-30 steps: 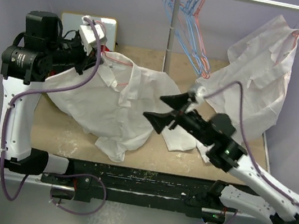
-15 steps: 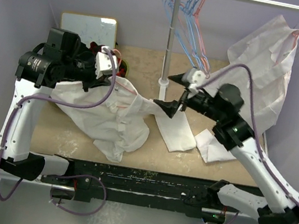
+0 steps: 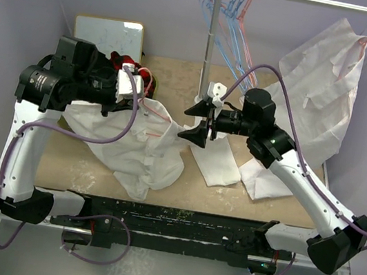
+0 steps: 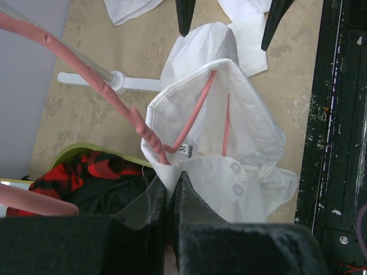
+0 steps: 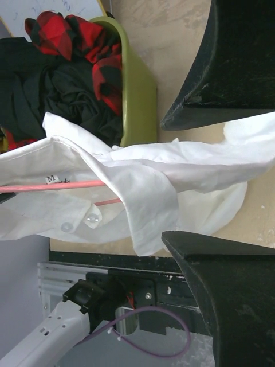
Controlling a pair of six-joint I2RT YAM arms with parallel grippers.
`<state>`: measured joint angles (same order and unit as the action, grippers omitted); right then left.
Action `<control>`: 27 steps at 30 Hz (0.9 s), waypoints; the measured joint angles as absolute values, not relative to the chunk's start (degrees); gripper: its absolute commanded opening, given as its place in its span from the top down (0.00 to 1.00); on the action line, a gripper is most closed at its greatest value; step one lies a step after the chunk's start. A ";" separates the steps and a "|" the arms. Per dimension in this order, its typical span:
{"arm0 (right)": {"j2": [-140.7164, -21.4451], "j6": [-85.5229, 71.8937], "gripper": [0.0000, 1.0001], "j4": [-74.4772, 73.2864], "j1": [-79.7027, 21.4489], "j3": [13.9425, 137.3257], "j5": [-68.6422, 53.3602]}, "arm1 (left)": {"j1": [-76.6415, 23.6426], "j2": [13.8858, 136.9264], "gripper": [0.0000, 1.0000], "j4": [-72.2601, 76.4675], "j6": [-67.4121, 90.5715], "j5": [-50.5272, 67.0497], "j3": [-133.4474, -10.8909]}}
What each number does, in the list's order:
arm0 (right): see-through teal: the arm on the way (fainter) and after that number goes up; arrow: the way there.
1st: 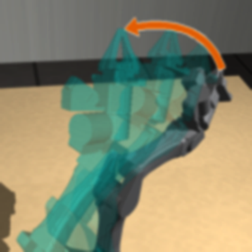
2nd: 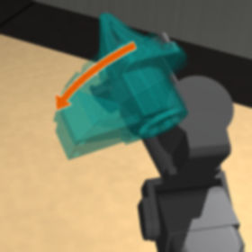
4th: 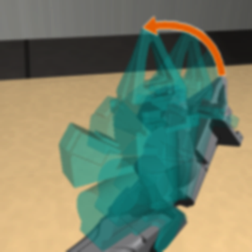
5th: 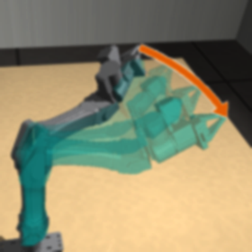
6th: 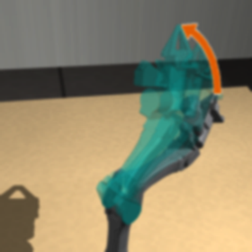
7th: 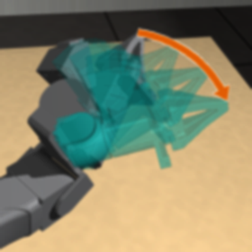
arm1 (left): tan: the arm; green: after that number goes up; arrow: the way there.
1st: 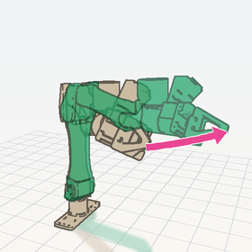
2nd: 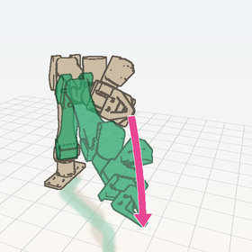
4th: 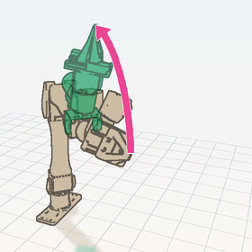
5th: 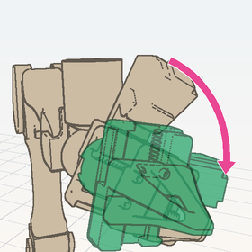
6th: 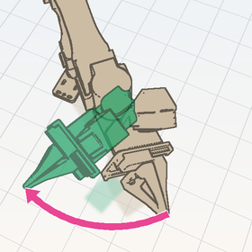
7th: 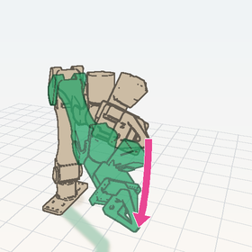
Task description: Place the shirt on the hanger
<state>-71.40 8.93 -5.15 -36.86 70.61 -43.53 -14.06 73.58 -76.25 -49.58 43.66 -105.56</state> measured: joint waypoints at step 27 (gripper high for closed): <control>-81.84 5.19 0.89 -7.07 -40.64 80.03 -47.35 | -14.06 75.13 1.00 -76.05 -50.52 47.81 -108.92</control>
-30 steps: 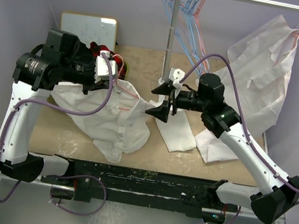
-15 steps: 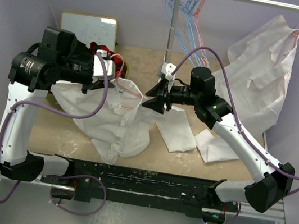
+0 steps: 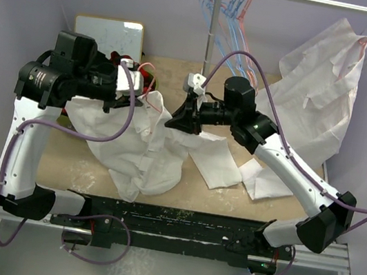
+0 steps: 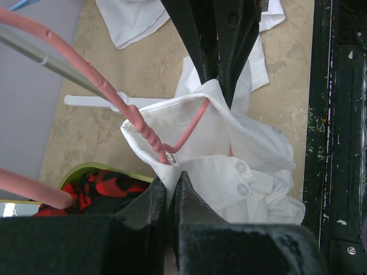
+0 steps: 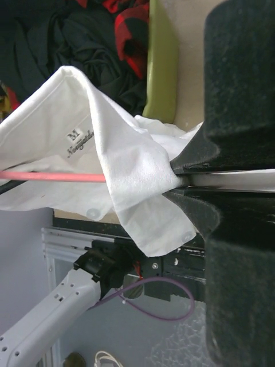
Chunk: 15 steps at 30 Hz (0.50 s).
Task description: Place the shirt on the hanger
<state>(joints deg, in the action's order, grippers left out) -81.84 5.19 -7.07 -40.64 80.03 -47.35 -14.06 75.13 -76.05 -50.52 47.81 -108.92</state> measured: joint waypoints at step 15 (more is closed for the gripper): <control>-72.05 -3.86 1.00 6.17 -41.76 64.82 -41.23 | -15.81 76.07 0.54 -77.30 -49.84 46.39 -108.33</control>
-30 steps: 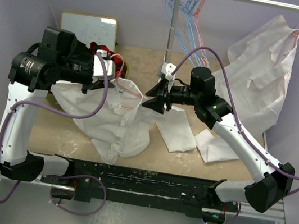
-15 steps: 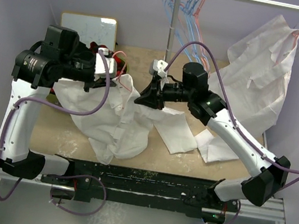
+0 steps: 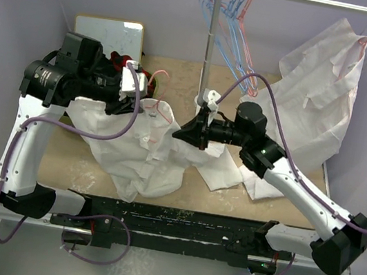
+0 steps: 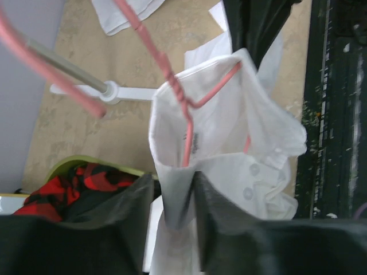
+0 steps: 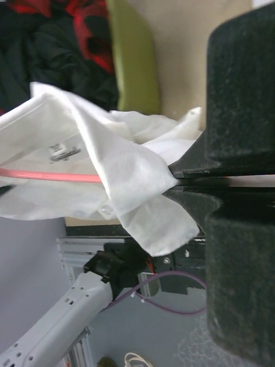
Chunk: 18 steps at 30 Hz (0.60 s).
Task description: Place the shirt on the hanger
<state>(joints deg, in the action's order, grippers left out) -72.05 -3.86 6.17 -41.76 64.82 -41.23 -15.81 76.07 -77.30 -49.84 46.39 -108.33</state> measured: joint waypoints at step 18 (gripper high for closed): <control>-49.74 -22.20 1.00 3.77 -41.04 42.59 -30.20 | -14.76 74.81 0.00 -74.98 -43.55 39.64 -107.02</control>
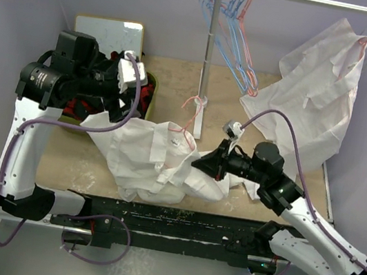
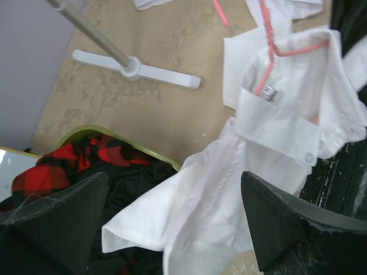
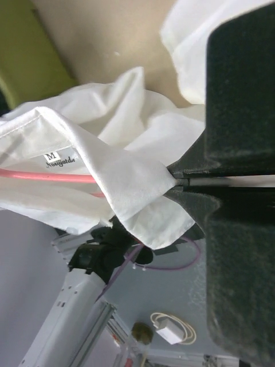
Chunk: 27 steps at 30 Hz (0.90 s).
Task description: Place the shirt on the hanger
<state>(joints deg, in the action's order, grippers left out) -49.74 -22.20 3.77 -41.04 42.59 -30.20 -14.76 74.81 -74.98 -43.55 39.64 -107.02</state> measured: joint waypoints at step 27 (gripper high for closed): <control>-26.81 -48.62 1.00 -31.16 -41.12 40.71 10.59 | -14.76 73.95 0.00 -50.46 -6.55 -4.03 -109.08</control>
<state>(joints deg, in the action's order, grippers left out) -26.81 -48.62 -31.16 -41.12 40.71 10.59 -14.76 73.95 -50.46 -6.55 -4.03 -109.08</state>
